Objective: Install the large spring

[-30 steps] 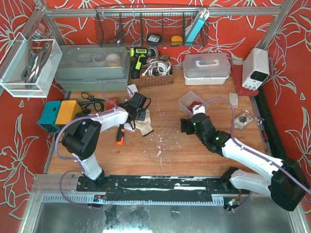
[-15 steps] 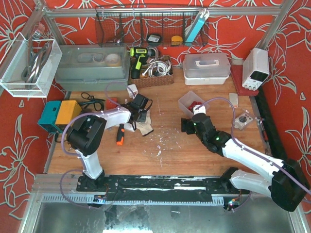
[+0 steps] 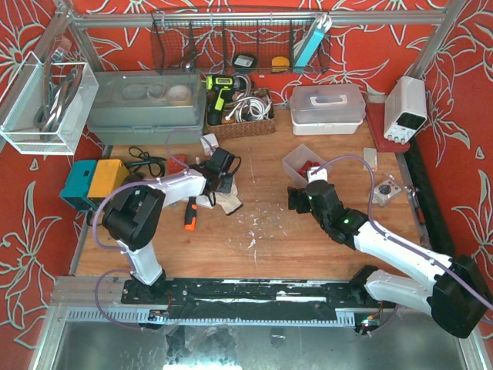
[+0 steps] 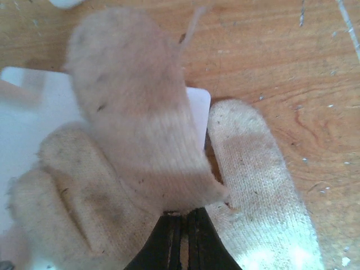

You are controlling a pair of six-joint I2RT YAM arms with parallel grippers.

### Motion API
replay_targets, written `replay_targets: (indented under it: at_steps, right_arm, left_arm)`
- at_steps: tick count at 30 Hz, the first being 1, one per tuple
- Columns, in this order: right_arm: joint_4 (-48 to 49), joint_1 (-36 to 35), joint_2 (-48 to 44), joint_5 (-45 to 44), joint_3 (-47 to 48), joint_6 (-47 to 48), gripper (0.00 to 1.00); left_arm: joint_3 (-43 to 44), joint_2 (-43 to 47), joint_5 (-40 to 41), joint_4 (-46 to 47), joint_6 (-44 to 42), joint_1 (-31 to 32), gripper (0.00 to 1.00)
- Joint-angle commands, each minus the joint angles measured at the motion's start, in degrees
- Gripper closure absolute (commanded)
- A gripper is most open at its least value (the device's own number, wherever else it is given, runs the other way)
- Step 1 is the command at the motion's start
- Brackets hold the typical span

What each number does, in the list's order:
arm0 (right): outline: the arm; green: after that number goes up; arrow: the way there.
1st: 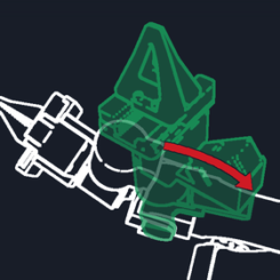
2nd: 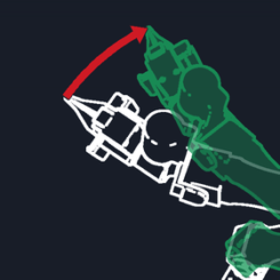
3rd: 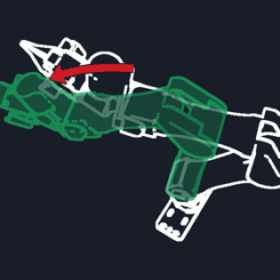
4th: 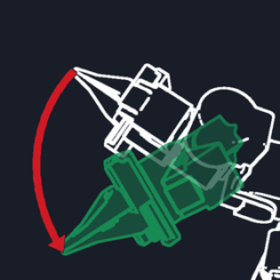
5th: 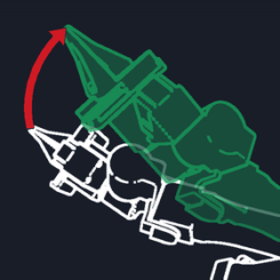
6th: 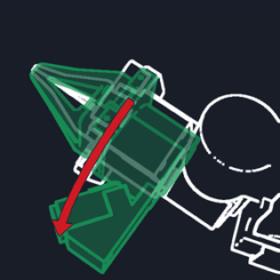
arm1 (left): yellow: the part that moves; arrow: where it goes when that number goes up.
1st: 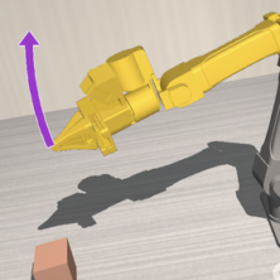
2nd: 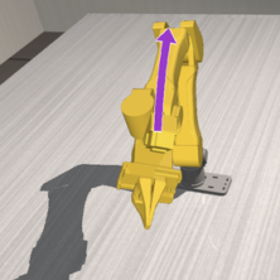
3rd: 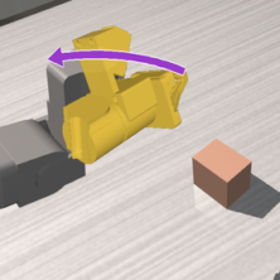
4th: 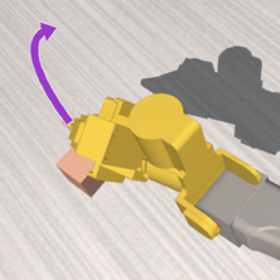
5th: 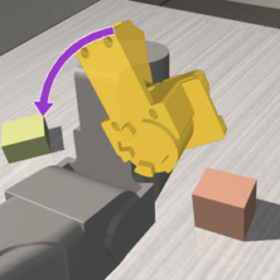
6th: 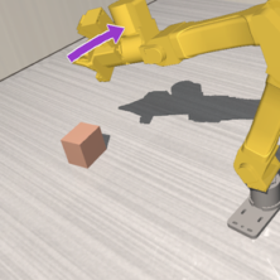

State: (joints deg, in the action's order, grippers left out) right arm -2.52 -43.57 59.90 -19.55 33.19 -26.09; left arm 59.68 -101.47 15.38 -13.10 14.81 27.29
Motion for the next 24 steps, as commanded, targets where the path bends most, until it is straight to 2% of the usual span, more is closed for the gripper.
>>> replay_targets:
  at_steps: [1, 7, 13, 18, 24]
  right_arm:
    - [0.05, -0.46, -0.89, -1.88, -0.76, 0.25, 0.05]
    - [-0.16, -0.46, -0.97, -2.76, -0.85, -0.62, 0.05]
    - [-1.74, -0.46, 0.54, -5.22, 0.35, -2.39, 0.02]
    - [-5.91, -0.46, 4.17, -8.76, 3.93, -2.72, 0.01]
    - [-4.54, -0.46, 6.25, -2.01, 4.13, 0.24, 0.01]
  left_arm:
    - [1.22, 5.98, -0.92, -1.8, 0.26, -0.02, 1.0]
    - [0.63, 13.83, -9.29, 1.36, -0.38, 0.26, 1.0]
    - [-1.74, 19.59, -15.85, 10.51, -1.07, 0.66, 1.0]
    - [0.65, 17.09, -18.32, 15.28, -1.26, 0.66, 1.0]
    - [4.94, 9.47, -18.73, 21.89, 0.33, 0.66, 1.0]
